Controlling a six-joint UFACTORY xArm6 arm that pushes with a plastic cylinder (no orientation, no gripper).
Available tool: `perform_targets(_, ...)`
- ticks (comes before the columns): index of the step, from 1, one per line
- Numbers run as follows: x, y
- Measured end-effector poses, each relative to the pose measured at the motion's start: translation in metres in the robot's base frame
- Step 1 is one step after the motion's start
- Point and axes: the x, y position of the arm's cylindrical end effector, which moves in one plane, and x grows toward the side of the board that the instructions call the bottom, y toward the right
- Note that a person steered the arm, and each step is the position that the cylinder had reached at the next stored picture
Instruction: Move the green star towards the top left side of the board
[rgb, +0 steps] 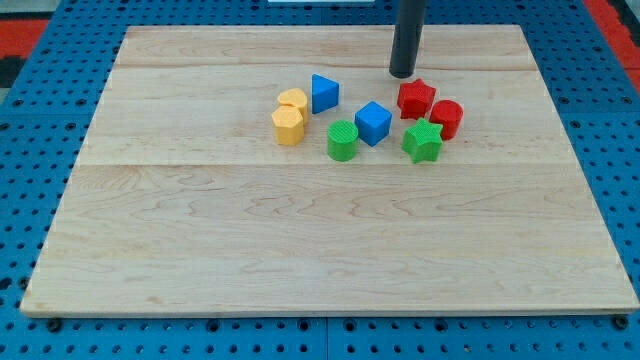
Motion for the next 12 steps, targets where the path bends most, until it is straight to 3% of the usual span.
perform_targets(3,0.0,-0.001)
perform_targets(5,0.026,-0.063)
perform_targets(8,0.017,-0.061)
perform_targets(10,0.082,0.029)
perform_targets(11,0.13,0.03)
perform_targets(12,0.138,0.009)
